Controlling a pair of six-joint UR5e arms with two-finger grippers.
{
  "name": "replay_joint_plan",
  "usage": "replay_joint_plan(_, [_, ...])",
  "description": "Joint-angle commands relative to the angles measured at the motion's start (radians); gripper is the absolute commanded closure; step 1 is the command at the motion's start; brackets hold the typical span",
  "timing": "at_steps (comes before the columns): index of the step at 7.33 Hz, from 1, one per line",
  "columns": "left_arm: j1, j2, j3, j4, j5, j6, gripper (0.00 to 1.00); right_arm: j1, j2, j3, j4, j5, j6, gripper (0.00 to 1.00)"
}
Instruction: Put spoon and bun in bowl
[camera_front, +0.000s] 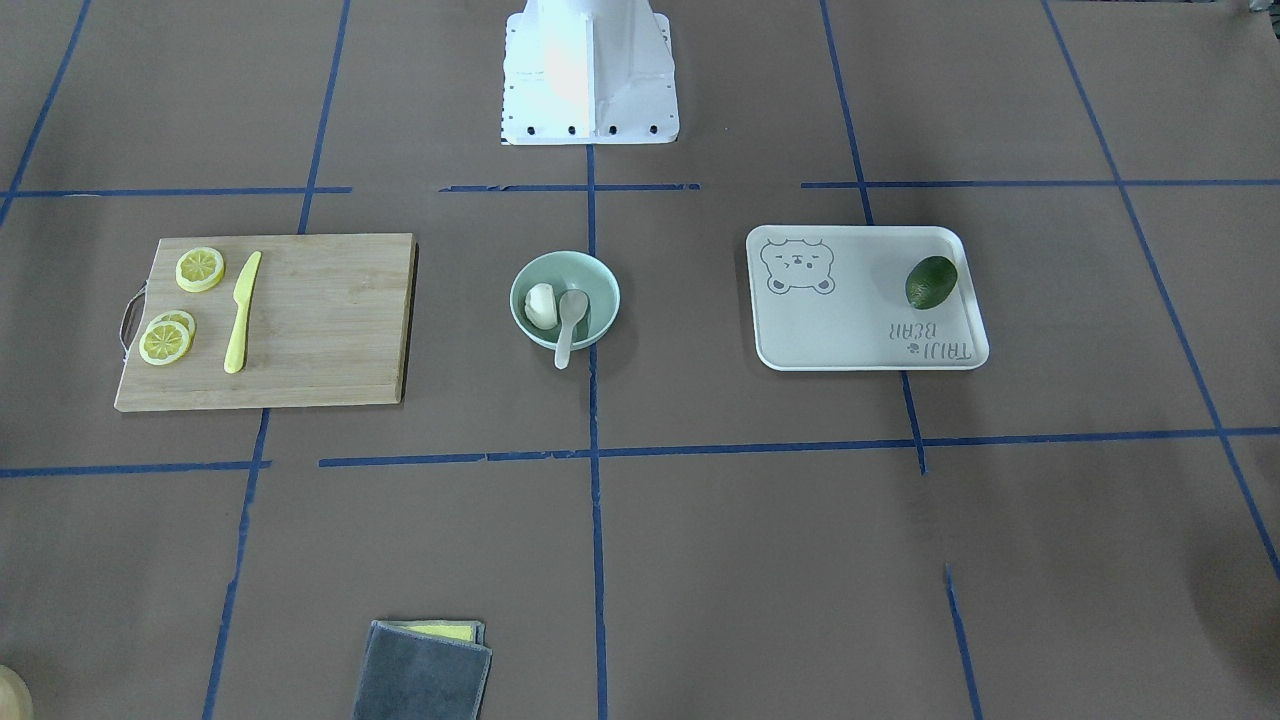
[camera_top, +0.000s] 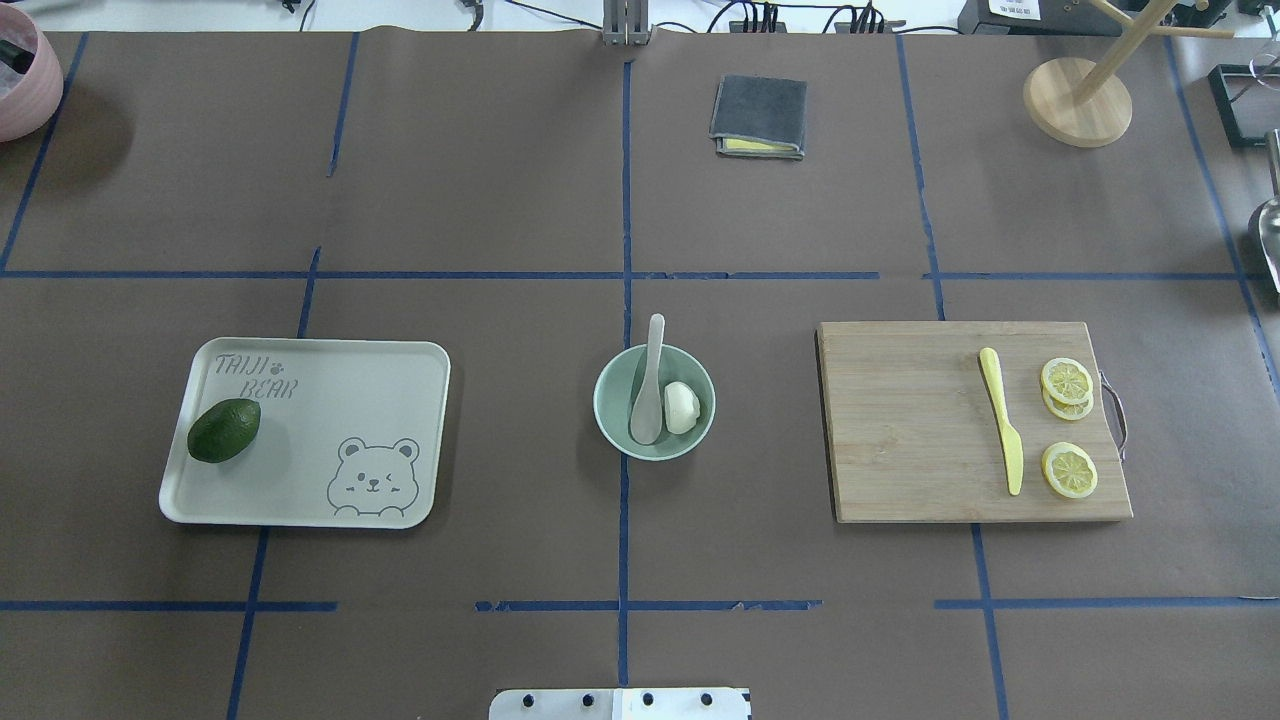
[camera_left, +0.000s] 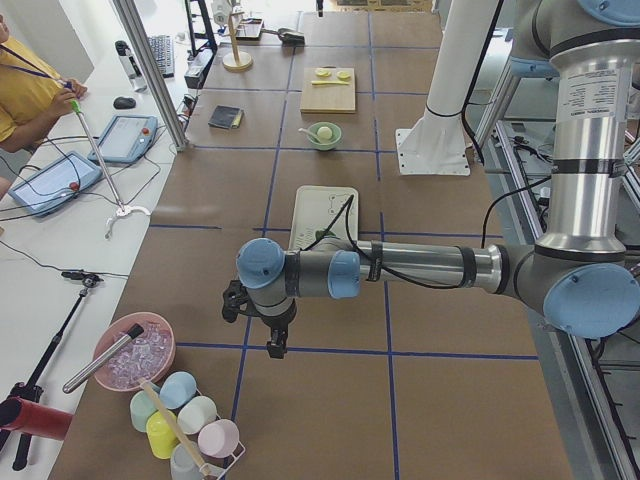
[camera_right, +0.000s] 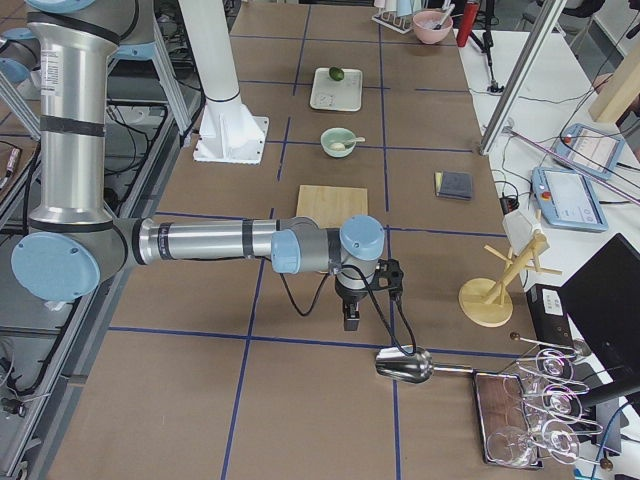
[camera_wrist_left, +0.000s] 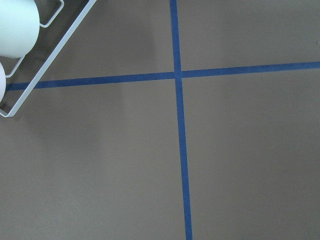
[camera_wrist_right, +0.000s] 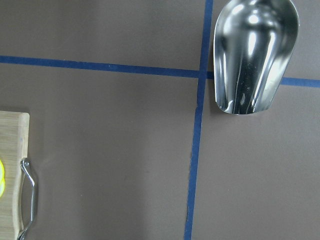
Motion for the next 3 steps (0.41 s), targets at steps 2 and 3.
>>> replay_joint_plan(2, [-0.001,-0.010,-0.003,0.005,0.000,0.001,0.00,0.000,0.000,0.000,0.001,-0.001,0.000,0.00])
replay_joint_plan(3, [0.000,-0.017,0.000,0.002,0.002,0.002,0.00,0.000,0.000,0.000,0.001,0.003,0.000,0.00])
